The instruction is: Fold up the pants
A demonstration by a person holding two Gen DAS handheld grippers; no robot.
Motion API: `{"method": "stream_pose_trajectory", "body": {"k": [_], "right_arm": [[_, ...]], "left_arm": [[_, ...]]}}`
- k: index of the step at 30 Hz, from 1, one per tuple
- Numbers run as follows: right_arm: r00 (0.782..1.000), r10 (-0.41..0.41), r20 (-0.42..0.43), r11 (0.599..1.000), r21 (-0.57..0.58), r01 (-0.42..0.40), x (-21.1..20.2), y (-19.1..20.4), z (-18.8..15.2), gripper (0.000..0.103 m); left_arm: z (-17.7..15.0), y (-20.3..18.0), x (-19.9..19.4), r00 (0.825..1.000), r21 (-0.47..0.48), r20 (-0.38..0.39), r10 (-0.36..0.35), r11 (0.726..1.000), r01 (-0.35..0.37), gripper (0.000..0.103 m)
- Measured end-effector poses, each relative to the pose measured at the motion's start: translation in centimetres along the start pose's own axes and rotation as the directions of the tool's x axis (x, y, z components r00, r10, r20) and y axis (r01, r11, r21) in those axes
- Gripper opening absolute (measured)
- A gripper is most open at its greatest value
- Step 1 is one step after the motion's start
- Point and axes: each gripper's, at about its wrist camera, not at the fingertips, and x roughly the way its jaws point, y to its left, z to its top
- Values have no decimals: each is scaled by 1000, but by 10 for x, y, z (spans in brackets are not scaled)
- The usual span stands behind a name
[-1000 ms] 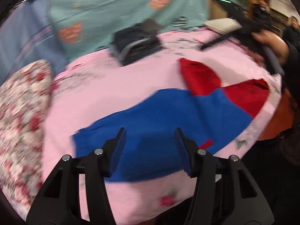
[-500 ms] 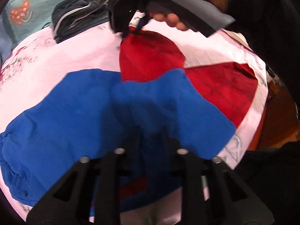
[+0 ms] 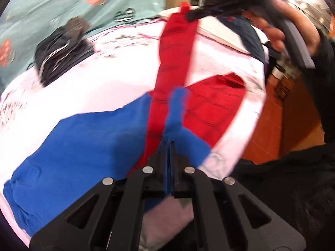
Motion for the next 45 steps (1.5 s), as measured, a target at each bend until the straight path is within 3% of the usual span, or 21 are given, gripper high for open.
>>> {"method": "stream_pose_trajectory", "body": {"k": [4, 10, 13, 14, 15, 16, 17, 18, 19, 21, 25, 28, 29, 30, 33, 35, 37, 39, 41, 43, 45], "right_arm": [[998, -17, 58, 993, 118, 10, -34, -47, -77, 6], [1000, 16, -11, 969, 246, -13, 9, -86, -166, 12], [999, 27, 22, 972, 232, -31, -5, -84, -169, 33], [998, -15, 54, 973, 229, 2, -19, -84, -165, 51], [997, -17, 71, 970, 242, -1, -28, -88, -160, 61], [995, -13, 95, 966, 259, -12, -39, -91, -154, 62], [994, -20, 110, 964, 264, -10, -48, -94, -147, 66], [993, -35, 114, 966, 260, 5, -54, -96, -139, 69], [993, -42, 109, 966, 256, 13, -55, -100, -134, 69], [996, -50, 69, 967, 252, 31, -48, -107, -121, 69], [997, -49, -51, 974, 217, 59, -17, -120, -99, 69], [982, -23, -190, 976, 210, 63, 16, -127, -96, 68], [973, -22, -230, 977, 203, 70, 26, -127, -98, 53], [967, 9, -256, 982, 187, 41, 34, -125, -100, 21], [978, 57, -200, 993, 114, -35, 23, -111, -93, 8], [989, 137, -55, 990, 50, -135, -10, -98, -80, 8], [983, 180, 24, 984, -1, -180, -33, -93, -78, 8], [990, 143, -18, 990, 16, -142, -23, -105, -88, 8], [987, 79, -141, 995, 74, -69, 13, -130, -108, 9], [979, 61, -196, 994, 98, -42, 37, -147, -124, 20], [983, 80, -167, 990, 125, -59, 34, -156, -126, 49]], "left_arm": [[-4, -22, 2, 998, 74, -31, -48, 996, 51, 1], [-16, -28, 19, 993, 78, -112, -41, 996, 49, 2], [-21, -26, 7, 995, 70, -101, -23, 997, 30, 3], [-21, -24, -3, 996, 65, -86, -18, 998, 23, 4], [-21, -23, -13, 997, 62, -69, -18, 998, 22, 5], [-20, -24, -26, 999, 64, -41, -25, 998, 28, 9], [-17, -25, -40, 1000, 74, -3, -27, 997, 27, 20], [-15, -27, -50, 999, 84, 31, -16, 996, 13, 39], [-12, -28, -57, 998, 92, 63, -3, 996, -3, 47], [-1, -27, -54, 997, 90, 75, 14, 996, -21, 50], [20, -10, -4, 998, 76, -4, 56, 996, -55, 34], [27, 12, 49, 993, 25, -107, 40, 999, -38, 26], [25, 19, 69, 987, 7, -153, 50, 999, -49, 22], [23, 23, 81, 983, -4, -175, 54, 998, -55, 19], [22, 38, 93, 985, -60, -169, 42, 997, -53, 19], [24, 43, 89, 987, -88, -147, 63, 993, -77, 19], [25, 50, 85, 987, -97, -126, 98, 989, -111, 19], [23, 53, 84, 985, -96, -128, 112, 987, -125, 19], [17, 55, 87, 981, -87, -143, 131, 986, -144, 19], [15, 59, 89, 980, -102, -152, 132, 984, -149, 19], [17, 65, 82, 979, -112, -145, 140, 981, -157, 19]]}}
